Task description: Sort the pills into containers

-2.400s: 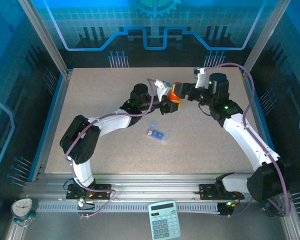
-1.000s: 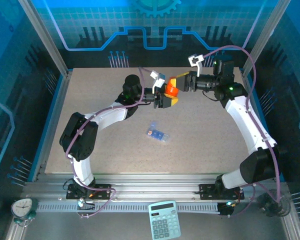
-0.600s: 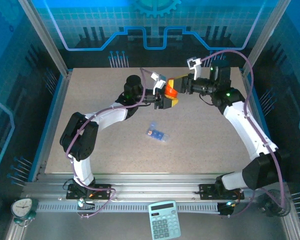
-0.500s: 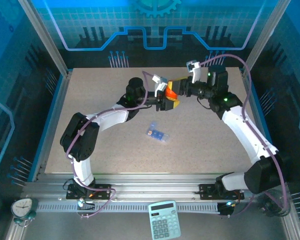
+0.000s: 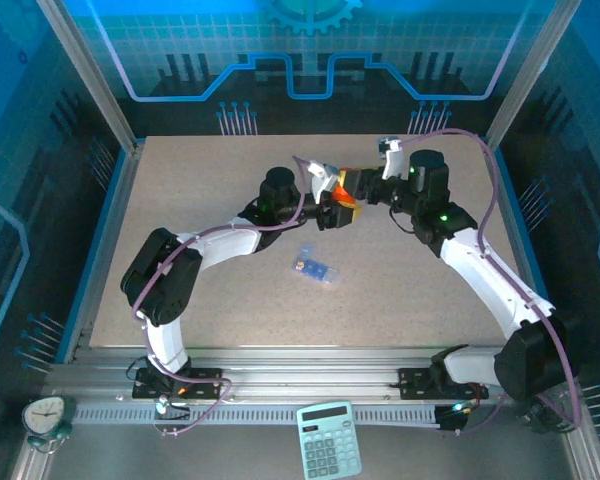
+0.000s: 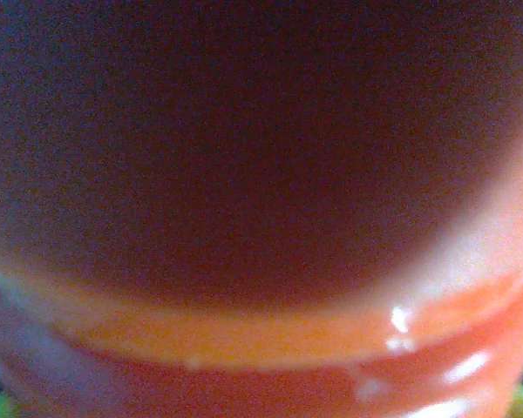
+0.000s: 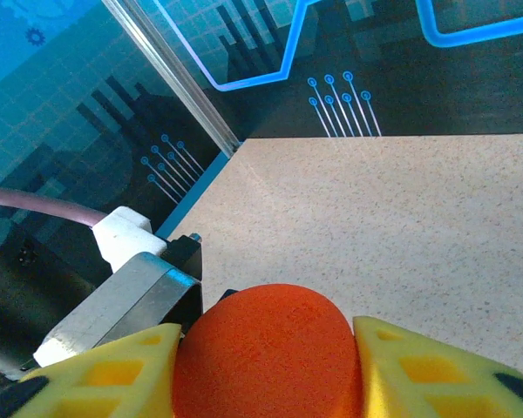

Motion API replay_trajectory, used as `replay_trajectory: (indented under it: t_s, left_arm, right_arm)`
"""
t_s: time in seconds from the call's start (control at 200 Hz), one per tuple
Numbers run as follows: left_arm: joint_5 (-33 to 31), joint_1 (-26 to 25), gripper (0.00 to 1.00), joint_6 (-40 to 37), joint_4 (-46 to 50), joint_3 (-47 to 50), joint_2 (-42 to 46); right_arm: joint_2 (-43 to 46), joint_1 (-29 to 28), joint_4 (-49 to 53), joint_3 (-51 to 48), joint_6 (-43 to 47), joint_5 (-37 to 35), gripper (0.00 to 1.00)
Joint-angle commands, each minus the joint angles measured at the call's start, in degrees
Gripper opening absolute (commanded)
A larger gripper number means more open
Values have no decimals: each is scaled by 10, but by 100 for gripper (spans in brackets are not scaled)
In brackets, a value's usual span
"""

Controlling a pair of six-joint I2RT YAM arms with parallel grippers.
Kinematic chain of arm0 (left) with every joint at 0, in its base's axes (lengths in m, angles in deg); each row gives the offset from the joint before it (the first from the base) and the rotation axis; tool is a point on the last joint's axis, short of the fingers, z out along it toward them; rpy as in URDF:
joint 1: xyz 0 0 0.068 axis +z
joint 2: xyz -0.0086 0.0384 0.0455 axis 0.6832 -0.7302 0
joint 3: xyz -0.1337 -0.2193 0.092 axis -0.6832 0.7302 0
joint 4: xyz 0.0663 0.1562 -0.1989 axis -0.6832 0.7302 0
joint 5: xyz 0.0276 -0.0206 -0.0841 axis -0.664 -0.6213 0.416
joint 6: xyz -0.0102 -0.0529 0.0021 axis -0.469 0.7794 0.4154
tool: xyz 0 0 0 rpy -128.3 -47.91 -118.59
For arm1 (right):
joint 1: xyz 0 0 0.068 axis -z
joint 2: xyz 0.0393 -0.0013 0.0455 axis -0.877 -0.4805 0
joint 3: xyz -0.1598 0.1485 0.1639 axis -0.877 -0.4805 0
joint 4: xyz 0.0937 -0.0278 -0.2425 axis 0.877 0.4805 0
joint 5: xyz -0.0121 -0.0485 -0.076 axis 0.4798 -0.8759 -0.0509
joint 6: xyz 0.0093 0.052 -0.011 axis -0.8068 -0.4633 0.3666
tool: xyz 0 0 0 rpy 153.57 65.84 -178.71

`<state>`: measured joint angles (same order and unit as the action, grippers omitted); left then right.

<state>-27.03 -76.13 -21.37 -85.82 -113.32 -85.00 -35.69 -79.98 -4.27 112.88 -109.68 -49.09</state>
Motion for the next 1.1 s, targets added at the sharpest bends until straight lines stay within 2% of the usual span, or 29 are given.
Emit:
replay_trajectory:
  t_s: [0.0,0.13,0.245,0.365,0.48,0.655,0.851,1.096]
  left_arm:
    - [19,1,7,3,-102,-23,32]
    - [72,21,7,43,-116,-32,22]
    - [151,35,8,88,-127,-52,5]
    - [223,41,9,140,-139,-76,-14]
    - [245,42,9,148,-128,-85,-20]
    - [255,42,10,132,-94,-94,-20]
    - [264,40,9,131,-81,-102,-23]
    - [270,39,9,131,-75,-104,-21]
  right_arm:
    - [17,33,45,12,-33,23,56]
    - [56,83,33,8,-39,81,69]
    - [78,116,31,4,-18,118,78]
    - [53,156,18,21,-7,213,86]
    - [11,165,43,67,21,288,94]
    - [-29,147,86,129,53,334,94]
    - [-63,106,178,191,121,316,91]
    - [-82,79,210,214,147,294,88]
